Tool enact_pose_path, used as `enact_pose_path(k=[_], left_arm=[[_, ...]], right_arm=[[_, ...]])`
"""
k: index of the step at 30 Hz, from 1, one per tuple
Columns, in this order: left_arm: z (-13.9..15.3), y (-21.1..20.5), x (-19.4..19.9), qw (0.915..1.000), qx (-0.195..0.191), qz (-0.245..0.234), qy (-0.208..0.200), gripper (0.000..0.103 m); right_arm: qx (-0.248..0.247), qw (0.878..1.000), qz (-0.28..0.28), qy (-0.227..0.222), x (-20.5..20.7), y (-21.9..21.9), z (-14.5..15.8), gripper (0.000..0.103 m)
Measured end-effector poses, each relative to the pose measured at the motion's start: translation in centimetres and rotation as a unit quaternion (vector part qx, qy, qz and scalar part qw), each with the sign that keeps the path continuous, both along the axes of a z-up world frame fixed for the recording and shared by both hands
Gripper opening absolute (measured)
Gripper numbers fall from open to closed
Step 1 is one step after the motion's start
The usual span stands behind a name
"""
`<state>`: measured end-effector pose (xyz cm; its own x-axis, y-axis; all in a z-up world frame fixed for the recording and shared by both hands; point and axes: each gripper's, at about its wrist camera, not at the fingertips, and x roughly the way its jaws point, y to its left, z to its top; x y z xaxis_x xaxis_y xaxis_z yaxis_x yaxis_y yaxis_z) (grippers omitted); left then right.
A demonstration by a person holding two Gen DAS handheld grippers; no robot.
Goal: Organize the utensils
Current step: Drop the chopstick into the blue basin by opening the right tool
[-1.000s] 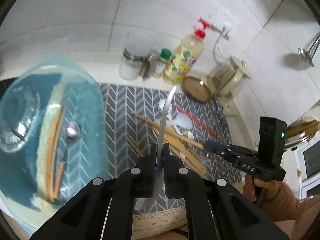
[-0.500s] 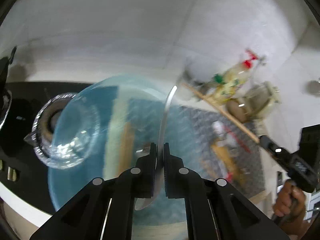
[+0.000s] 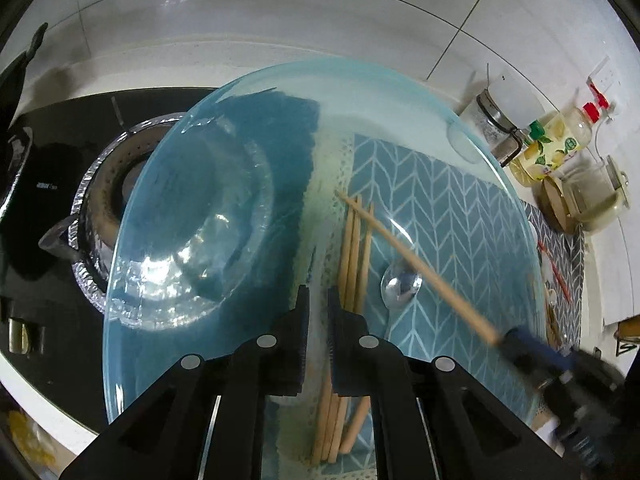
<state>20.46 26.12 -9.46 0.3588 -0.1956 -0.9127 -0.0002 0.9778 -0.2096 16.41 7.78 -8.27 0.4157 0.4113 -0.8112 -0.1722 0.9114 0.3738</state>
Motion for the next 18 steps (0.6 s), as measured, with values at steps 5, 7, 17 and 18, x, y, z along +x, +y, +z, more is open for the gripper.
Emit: enact_pose_path(k=[5, 7, 17, 18], left_arm=[[1.1, 0.1, -0.4, 0.9998, -0.007, 0.008, -0.017, 0.024], [2.2, -0.1, -0.7, 0.9995, -0.011, 0.008, -0.03, 0.024], [11.3, -9.1, -5.5, 0.9845, -0.023, -0.084, -0.152, 0.052], [11.9, -10.9, -6.2, 0.9816, -0.028, -0.1, -0.16, 0.058]], right_arm=[[-0.001, 0.999, 0.021, 0.039, -0.3, 1.0, -0.7, 0.009], [0.002, 0.998, 0.034, 0.053, -0.6, 1.2, -0.9, 0.009], [0.048, 0.994, -0.03, -0.098, -3.4, -12.7, 5.7, 0.012], [0.035, 0.992, -0.043, -0.111, -3.6, -15.3, 5.9, 0.023]])
